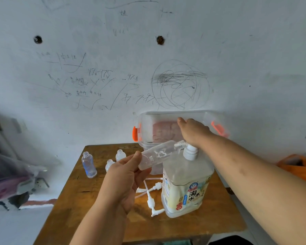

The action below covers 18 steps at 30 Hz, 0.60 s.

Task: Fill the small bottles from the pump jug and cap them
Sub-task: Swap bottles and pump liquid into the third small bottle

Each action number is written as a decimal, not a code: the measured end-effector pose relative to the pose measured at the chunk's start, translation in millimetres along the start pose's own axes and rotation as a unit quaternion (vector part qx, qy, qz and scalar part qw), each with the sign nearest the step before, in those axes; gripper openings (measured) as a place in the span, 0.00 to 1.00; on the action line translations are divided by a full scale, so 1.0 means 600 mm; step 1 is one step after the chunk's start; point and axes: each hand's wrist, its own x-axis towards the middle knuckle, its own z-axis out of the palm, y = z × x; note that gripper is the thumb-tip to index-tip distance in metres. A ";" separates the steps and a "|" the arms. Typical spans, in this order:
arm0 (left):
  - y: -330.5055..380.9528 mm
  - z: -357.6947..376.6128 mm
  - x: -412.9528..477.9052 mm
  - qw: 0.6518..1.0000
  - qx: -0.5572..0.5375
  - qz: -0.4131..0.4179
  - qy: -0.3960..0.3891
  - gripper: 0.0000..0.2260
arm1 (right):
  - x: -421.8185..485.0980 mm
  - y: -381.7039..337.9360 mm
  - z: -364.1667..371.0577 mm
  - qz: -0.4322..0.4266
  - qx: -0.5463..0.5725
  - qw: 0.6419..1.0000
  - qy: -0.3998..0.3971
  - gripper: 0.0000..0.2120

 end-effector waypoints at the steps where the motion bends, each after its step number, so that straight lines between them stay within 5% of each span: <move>1: 0.002 0.000 -0.002 1.000 0.001 0.004 -0.003 0.13 | -0.001 -0.001 -0.003 0.003 0.009 1.000 -0.003 0.19; 18: 0.006 0.004 0.005 1.000 -0.015 -0.001 -0.022 0.15 | 0.010 0.003 -0.018 -0.009 -0.024 1.000 -0.006 0.25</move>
